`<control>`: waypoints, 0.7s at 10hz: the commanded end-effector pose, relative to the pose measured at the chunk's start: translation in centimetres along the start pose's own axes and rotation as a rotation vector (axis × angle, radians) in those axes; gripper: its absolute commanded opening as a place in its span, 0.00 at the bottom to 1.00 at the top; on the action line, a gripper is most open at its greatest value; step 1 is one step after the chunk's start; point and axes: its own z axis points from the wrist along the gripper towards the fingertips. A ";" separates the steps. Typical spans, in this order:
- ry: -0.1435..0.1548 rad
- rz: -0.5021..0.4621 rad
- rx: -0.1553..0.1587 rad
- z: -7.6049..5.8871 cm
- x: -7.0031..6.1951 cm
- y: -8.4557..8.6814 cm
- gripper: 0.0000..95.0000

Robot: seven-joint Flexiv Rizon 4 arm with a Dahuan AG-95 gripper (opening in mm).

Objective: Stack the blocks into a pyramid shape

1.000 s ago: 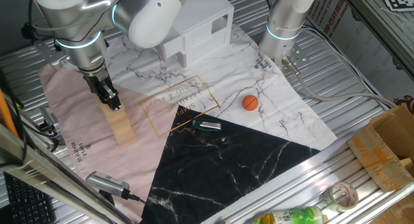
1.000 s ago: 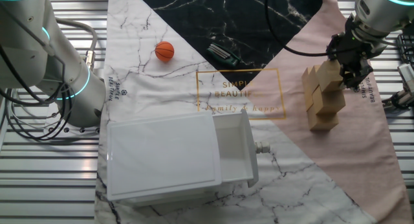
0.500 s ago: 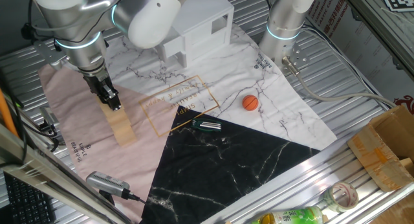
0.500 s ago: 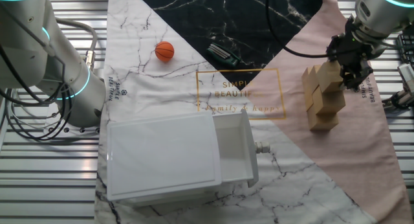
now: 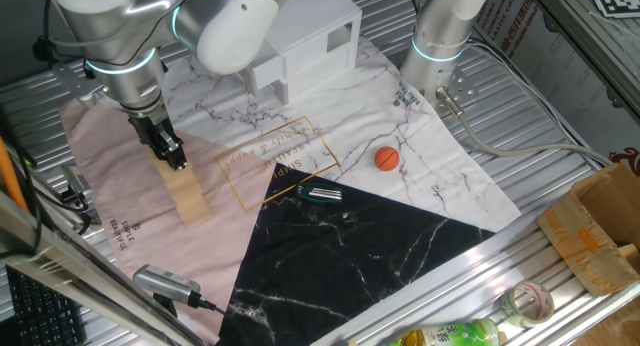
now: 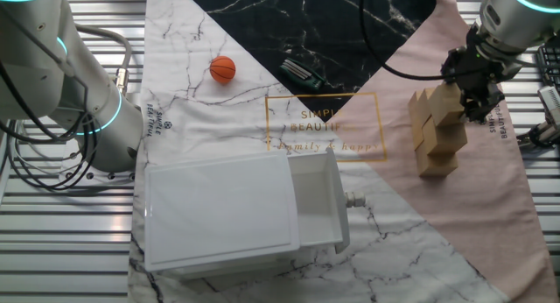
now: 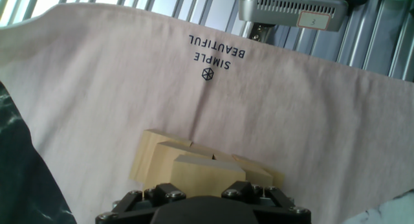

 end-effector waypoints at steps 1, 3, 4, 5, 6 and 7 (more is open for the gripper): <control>-0.004 -0.001 -0.001 0.0 0.0 0.0 0.60; -0.006 -0.002 -0.003 0.1 0.0 0.0 0.60; -0.006 0.000 -0.005 0.1 0.0 -0.1 0.60; -0.007 0.001 -0.006 0.2 0.0 -0.1 0.80; -0.006 0.003 -0.007 0.2 0.0 -0.1 0.80; -0.006 0.003 -0.007 0.2 0.0 -0.1 0.80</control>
